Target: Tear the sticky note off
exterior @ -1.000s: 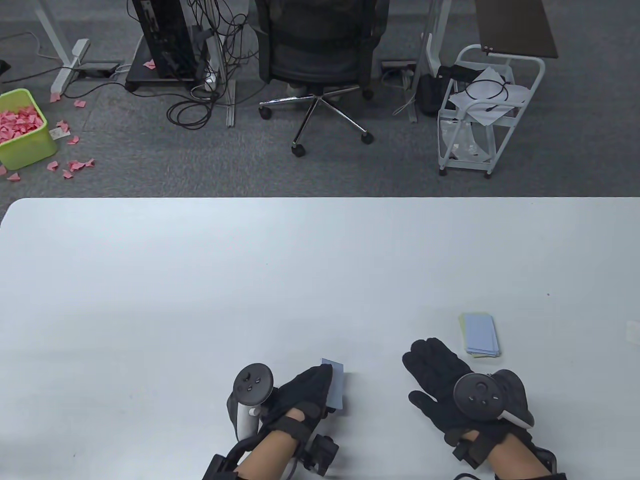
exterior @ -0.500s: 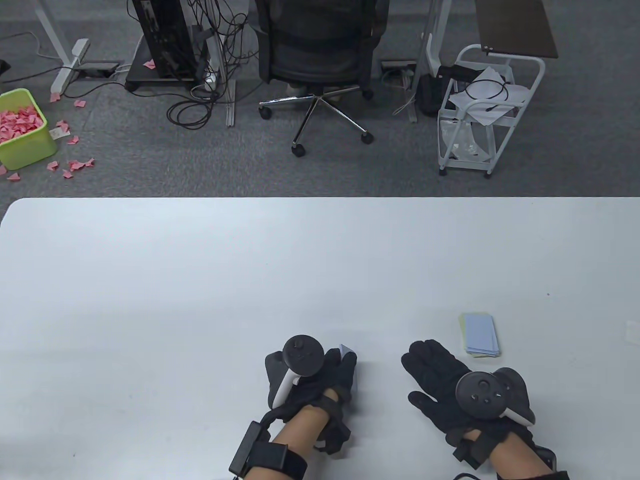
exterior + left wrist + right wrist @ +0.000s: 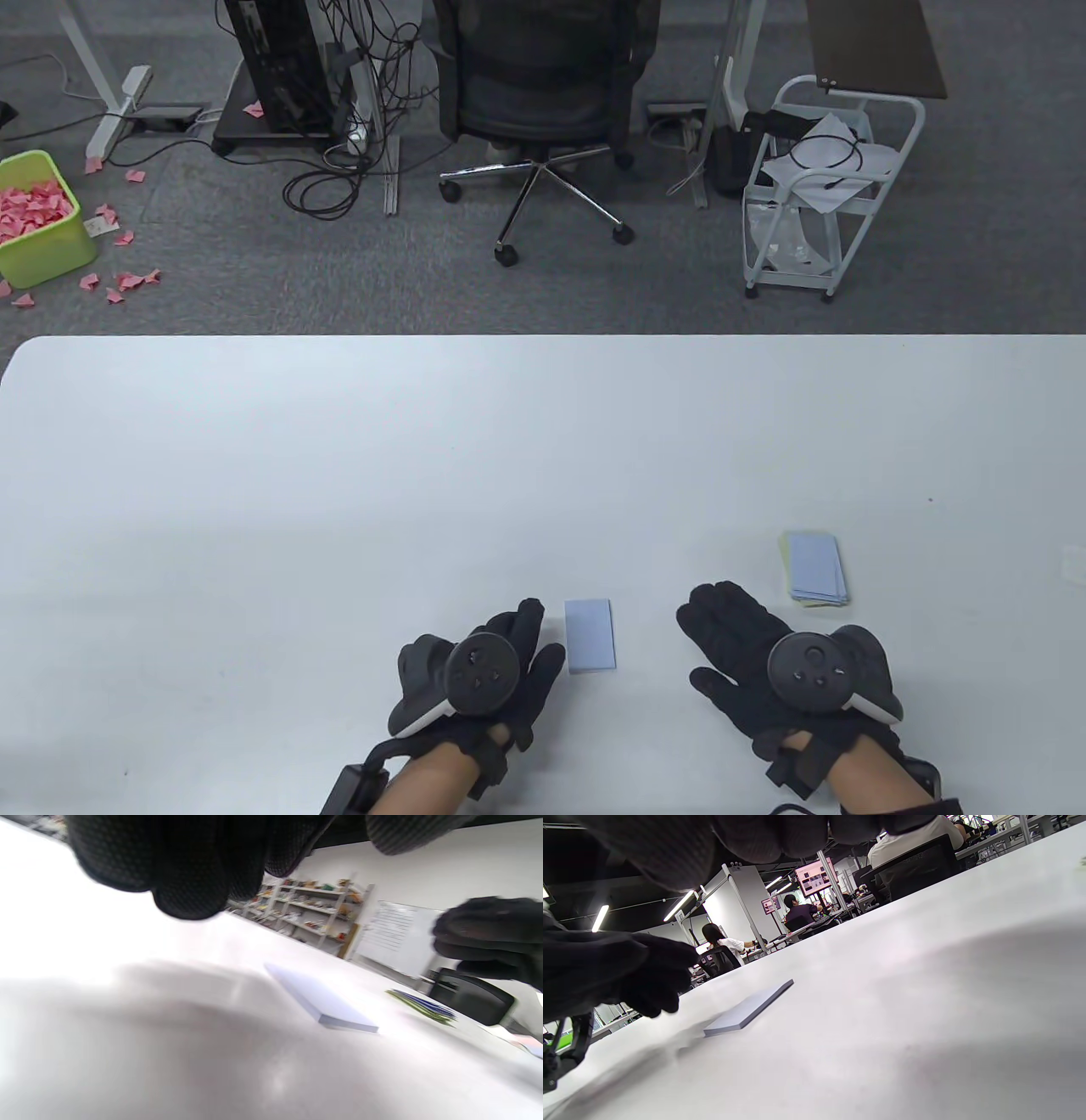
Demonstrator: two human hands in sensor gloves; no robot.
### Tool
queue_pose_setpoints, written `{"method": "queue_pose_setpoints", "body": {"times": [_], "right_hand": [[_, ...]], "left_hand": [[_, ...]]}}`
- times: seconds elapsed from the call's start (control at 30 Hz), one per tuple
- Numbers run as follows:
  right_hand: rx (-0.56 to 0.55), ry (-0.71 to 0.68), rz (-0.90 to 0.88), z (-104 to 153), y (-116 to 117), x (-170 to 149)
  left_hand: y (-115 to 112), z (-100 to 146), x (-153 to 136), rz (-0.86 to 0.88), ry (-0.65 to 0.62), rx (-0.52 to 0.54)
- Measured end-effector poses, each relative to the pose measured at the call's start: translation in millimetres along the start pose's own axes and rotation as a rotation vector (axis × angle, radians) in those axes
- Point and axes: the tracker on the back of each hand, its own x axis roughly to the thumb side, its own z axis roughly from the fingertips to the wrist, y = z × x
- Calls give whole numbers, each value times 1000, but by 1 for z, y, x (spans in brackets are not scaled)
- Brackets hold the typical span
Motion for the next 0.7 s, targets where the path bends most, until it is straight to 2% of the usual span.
{"method": "queue_pose_setpoints", "body": {"times": [0.17,0.37,0.53,0.7], "right_hand": [[21,-8,23,-3,8,3],[26,-51,54,-3,15,11],[0,-58,43,-1,12,12],[-13,-46,29,0,9,10]], "left_hand": [[14,14,3,-95,-130,49],[29,25,-3,-170,-204,76],[32,22,-11,-159,-213,105],[28,23,-6,-165,-232,86]]}}
